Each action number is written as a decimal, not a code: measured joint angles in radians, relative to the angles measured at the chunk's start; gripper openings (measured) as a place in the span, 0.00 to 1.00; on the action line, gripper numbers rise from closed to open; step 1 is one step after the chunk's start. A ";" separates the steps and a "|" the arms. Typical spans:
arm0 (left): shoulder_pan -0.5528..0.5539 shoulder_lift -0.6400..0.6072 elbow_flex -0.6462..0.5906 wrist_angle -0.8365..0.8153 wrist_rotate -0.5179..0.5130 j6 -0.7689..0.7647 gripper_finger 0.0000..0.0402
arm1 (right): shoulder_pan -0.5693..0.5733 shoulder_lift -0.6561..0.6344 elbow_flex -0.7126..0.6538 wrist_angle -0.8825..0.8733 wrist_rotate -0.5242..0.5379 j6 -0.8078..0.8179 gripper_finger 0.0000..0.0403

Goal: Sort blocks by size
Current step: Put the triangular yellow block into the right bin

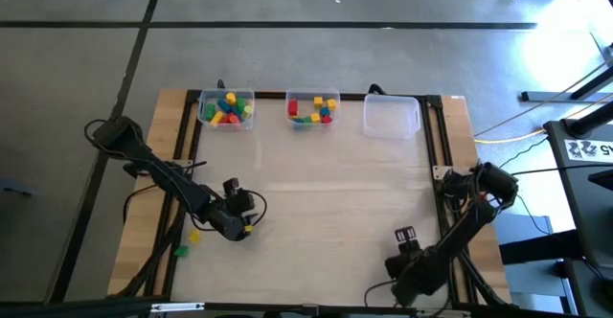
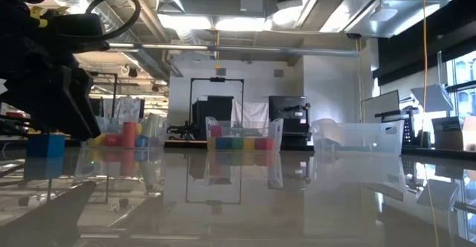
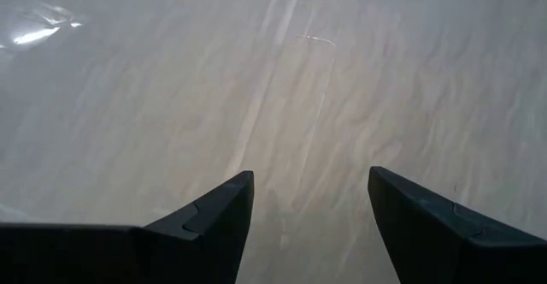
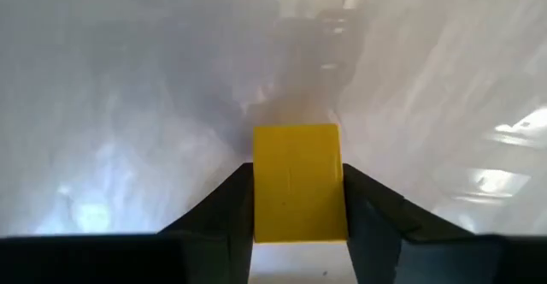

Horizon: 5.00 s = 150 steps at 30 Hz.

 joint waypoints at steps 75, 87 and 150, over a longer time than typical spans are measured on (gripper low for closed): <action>0.000 0.000 0.000 0.003 0.000 -0.015 0.57 | -1.572 -0.366 -0.217 0.329 0.460 -0.958 0.37; 0.000 0.000 0.000 0.003 0.000 -0.016 0.57 | -1.572 -0.366 -0.217 0.328 0.467 -0.959 0.59; 0.000 0.000 0.000 0.015 0.000 -0.019 0.57 | -0.087 -0.456 -0.215 0.044 0.044 0.199 0.62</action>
